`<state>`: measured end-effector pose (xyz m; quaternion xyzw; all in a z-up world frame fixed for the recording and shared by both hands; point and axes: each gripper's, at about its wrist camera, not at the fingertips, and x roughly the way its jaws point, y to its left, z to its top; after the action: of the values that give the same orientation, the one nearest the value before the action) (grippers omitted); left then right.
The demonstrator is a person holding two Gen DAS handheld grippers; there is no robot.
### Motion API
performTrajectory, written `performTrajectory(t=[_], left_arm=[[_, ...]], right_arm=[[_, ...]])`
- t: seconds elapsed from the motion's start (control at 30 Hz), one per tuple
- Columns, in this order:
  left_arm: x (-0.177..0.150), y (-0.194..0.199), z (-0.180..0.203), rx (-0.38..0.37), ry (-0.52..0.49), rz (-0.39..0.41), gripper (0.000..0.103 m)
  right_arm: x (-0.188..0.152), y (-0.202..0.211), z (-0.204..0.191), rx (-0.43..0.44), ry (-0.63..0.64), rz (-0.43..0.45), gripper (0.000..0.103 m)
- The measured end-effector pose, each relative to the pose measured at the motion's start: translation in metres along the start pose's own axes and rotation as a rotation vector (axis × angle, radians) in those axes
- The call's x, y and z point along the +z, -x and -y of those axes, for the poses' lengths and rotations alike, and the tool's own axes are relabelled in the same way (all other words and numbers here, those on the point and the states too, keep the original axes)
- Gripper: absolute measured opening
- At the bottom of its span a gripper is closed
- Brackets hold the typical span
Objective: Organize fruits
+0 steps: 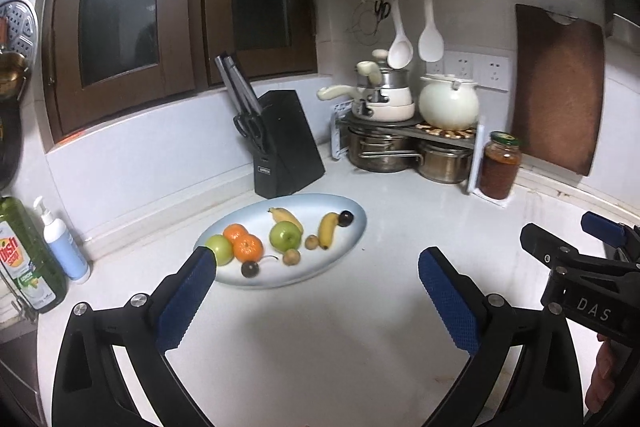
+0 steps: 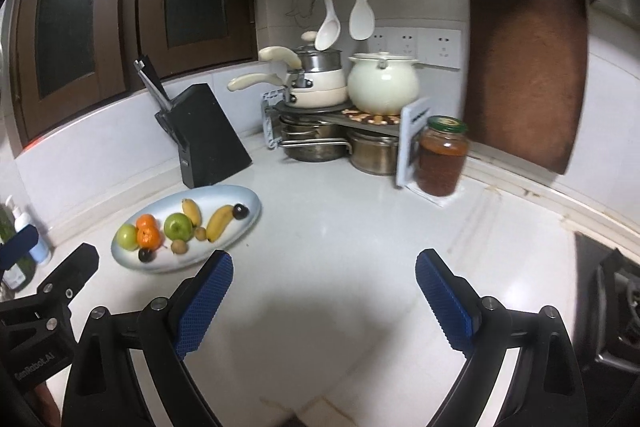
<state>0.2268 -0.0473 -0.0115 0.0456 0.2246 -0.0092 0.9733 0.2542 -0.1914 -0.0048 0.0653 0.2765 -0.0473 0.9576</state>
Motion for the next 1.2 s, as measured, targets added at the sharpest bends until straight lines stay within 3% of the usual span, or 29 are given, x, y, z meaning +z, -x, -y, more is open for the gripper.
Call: performTrajectory(t=[0.7,1.2], left_arm=[[-0.035,0.127,0.022,-0.028,-0.013,0.066,0.103],[-0.050,0.183,0.027,-0.013,-0.020,0.089,0.103]], right_arm=[[-0.050,0.142,0.034,-0.067,-0.036,0.097,0.101],[-0.070,0.201,0.039,-0.056,-0.028,0.127,0.101]])
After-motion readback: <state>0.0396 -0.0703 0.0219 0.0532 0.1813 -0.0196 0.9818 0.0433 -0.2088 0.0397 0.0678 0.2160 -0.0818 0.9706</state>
